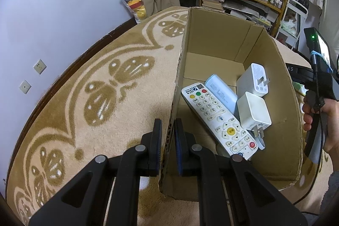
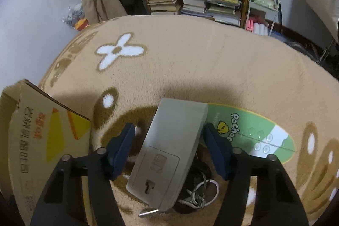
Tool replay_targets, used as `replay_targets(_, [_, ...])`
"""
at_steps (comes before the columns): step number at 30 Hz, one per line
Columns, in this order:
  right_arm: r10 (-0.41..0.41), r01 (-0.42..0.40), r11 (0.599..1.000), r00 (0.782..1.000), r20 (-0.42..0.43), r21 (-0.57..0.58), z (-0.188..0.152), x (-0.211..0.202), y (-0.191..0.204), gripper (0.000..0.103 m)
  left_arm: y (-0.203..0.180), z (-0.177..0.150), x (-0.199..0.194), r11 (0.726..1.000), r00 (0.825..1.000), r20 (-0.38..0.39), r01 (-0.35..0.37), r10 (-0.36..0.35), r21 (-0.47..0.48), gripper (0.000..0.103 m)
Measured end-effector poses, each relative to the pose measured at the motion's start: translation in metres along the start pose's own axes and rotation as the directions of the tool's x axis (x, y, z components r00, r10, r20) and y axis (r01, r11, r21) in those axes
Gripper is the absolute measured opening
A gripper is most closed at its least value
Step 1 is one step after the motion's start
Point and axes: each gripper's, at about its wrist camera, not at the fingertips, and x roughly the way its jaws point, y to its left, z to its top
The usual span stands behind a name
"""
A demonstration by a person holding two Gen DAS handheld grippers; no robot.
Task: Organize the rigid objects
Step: 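Move the right tool to the white wall-plate adapter and grasp it, then lift the white wall-plate adapter and carry it over the box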
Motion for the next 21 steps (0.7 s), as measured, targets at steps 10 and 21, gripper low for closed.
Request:
replay_targets(10, [-0.047,0.047,0.997,0.999,0.011,-0.062,-0.002,-0.004,0.017,0.055,-0.001,0.000,0.006,1.000,1.000,-0.011,-0.002,0.002,0.000,0.011])
replay_targets(21, [-0.002,0.003,1.000,0.998,0.069,-0.022,-0.006,-0.030,0.016,0.055,-0.001,0.000,0.008,1.000,1.000,-0.010,-0.006,0.006,0.002,0.012])
